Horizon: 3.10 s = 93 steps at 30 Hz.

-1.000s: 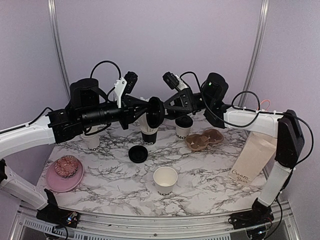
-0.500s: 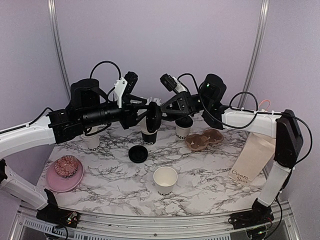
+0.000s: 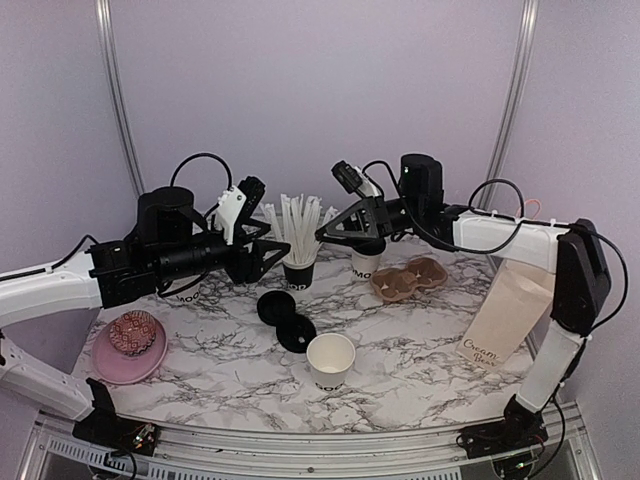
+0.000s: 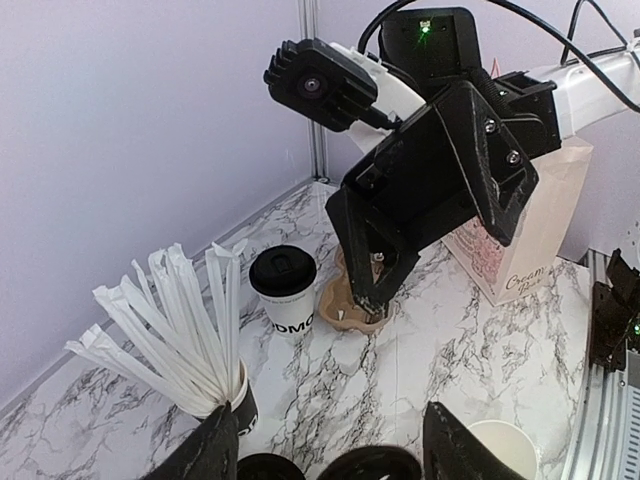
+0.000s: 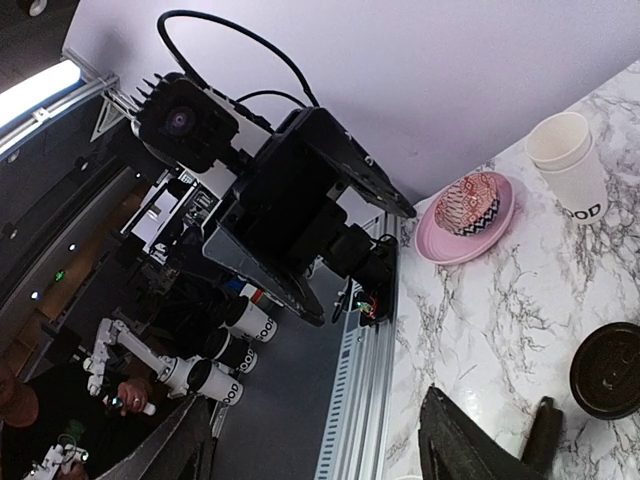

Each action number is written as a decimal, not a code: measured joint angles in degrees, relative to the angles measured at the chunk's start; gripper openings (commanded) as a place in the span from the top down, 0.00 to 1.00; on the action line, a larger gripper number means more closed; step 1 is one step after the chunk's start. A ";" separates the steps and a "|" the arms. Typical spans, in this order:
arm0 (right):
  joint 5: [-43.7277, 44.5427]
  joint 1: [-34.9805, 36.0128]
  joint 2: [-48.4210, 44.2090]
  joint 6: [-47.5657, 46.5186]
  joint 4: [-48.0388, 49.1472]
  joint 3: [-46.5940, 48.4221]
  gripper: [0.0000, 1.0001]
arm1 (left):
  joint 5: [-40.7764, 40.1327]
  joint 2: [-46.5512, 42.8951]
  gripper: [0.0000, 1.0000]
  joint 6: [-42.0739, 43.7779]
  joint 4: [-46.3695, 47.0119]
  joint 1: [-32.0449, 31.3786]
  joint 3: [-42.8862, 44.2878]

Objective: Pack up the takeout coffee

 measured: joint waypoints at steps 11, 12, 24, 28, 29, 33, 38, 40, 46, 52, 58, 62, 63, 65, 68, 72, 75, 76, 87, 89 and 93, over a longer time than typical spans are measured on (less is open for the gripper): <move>5.75 -2.78 1.81 -16.09 -16.96 5.53 0.30 | -9.55 11.02 0.37 -5.14 -3.76 -0.04 2.84; 7.04 -3.32 1.70 -18.27 -19.17 5.64 0.30 | -9.88 10.47 0.37 -5.42 -4.44 -0.04 2.84; 36.98 -4.98 -7.82 -61.37 -42.38 2.82 0.25 | -5.57 5.03 0.37 -7.65 -8.44 -1.07 -1.79; 43.28 -4.98 -7.17 -74.79 -46.82 2.49 0.15 | -4.57 5.05 0.36 -7.63 -9.09 -1.31 -1.77; 44.50 -4.98 -6.21 -77.66 -48.17 2.49 0.10 | -4.50 5.05 0.35 -7.63 -9.20 -1.31 -1.77; 48.52 -4.85 -2.03 -86.53 -51.93 1.88 0.01 | -4.00 5.03 0.32 -7.76 -9.29 -1.64 -1.77; 51.04 -4.31 2.43 -91.34 -52.89 0.90 0.01 | -3.72 4.92 0.25 -8.55 -9.29 -1.95 -1.77; 51.98 -3.50 5.46 -91.97 -53.16 1.46 0.01 | -3.89 4.87 0.24 -9.20 -9.27 -1.95 -1.77; 56.59 0.74 13.42 -92.67 -52.85 2.27 0.01 | -4.61 4.87 0.24 -10.12 -9.29 -1.95 -1.77; 59.25 1.99 14.45 -92.87 -51.95 2.38 0.01 | -4.59 4.87 0.24 -10.58 -9.31 -1.95 -1.77; 59.45 1.62 14.47 -92.91 -53.35 3.56 0.01 | -3.91 4.90 0.24 -10.62 -9.31 -1.95 -1.77; 58.77 0.92 14.51 -93.09 -55.67 6.71 0.01 | -3.06 4.98 0.24 -10.60 -9.33 -1.95 -1.77; 58.71 0.68 14.60 -93.15 -56.22 7.56 0.01 | -2.93 5.03 0.24 -10.60 -9.35 -1.95 -1.77; 58.53 0.13 15.08 -93.26 -57.48 9.70 0.01 | -2.67 5.09 0.24 -10.60 -9.38 -1.95 -1.77; 58.40 -0.24 16.52 -93.46 -58.88 11.87 0.01 | -2.47 5.20 0.24 -10.58 -9.49 -1.95 -1.75; 58.34 -0.26 18.88 -93.66 -61.13 12.35 0.01 | -2.45 5.25 0.24 -10.56 -9.92 -1.95 -1.75; 58.34 -0.26 20.33 -93.66 -62.88 12.35 0.01 | -2.45 5.25 0.24 -10.56 -10.27 -1.95 -1.75; 58.34 -0.26 20.59 -93.66 -63.39 12.37 0.01 | -2.45 5.25 0.24 -10.54 -10.32 -1.95 -1.75; 57.83 -0.28 21.00 -93.46 -65.59 14.16 0.06 | -2.47 5.38 0.24 -10.36 -10.56 -1.95 -1.75; 57.83 -0.31 21.00 -93.39 -65.75 14.16 0.07 | -2.47 5.40 0.24 -10.36 -10.56 -1.95 -1.75; 58.14 -0.33 21.00 -93.11 -65.72 14.12 0.11 | -2.49 5.42 0.24 -10.36 -10.56 -1.95 -1.75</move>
